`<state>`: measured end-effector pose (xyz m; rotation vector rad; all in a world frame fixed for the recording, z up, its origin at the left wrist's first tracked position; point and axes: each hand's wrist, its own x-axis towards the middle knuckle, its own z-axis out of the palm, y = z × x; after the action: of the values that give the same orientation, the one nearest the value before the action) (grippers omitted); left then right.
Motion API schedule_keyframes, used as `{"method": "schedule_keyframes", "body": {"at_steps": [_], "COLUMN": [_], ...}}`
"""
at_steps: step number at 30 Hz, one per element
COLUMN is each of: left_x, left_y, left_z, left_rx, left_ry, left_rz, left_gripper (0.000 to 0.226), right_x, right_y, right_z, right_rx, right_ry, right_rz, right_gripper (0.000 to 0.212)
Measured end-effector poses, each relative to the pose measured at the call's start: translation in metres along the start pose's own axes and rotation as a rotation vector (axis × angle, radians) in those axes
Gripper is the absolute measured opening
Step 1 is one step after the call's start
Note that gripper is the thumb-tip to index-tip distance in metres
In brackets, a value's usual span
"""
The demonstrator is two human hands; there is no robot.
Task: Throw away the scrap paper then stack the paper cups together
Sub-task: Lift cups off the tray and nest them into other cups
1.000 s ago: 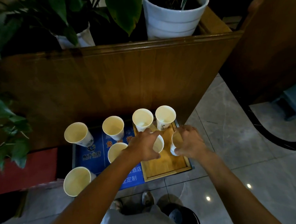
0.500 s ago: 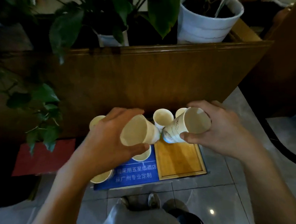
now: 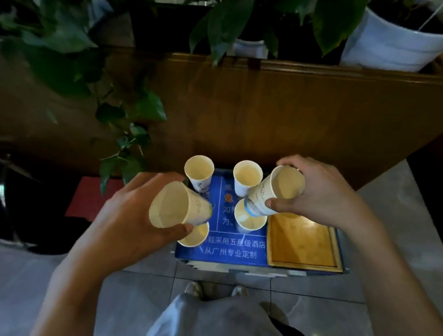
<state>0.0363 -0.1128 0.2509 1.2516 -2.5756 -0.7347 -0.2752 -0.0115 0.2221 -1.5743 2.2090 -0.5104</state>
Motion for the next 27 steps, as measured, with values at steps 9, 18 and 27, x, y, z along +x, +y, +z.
{"method": "schedule_keyframes", "body": {"at_steps": [9,18,27], "left_x": [0.008,0.025,0.029], "left_y": [-0.040,-0.065,-0.076], "left_z": [0.047,0.104,0.141], "left_rx": [0.007,0.025,0.060], "left_ry": [-0.132,-0.205,-0.238], "left_rz": [-0.125,-0.197,-0.220], "left_gripper": [0.079,0.073,0.083], "right_x": [0.013,0.023,0.024], "right_y": [0.007,0.016,0.025], "right_z": [0.045,0.091,0.134], "right_rx": [-0.056,-0.064,-0.074], "right_ry": [-0.013,-0.090,-0.141], "right_rz": [0.021,0.084,0.112], "right_gripper": [0.084,0.087,0.086]}}
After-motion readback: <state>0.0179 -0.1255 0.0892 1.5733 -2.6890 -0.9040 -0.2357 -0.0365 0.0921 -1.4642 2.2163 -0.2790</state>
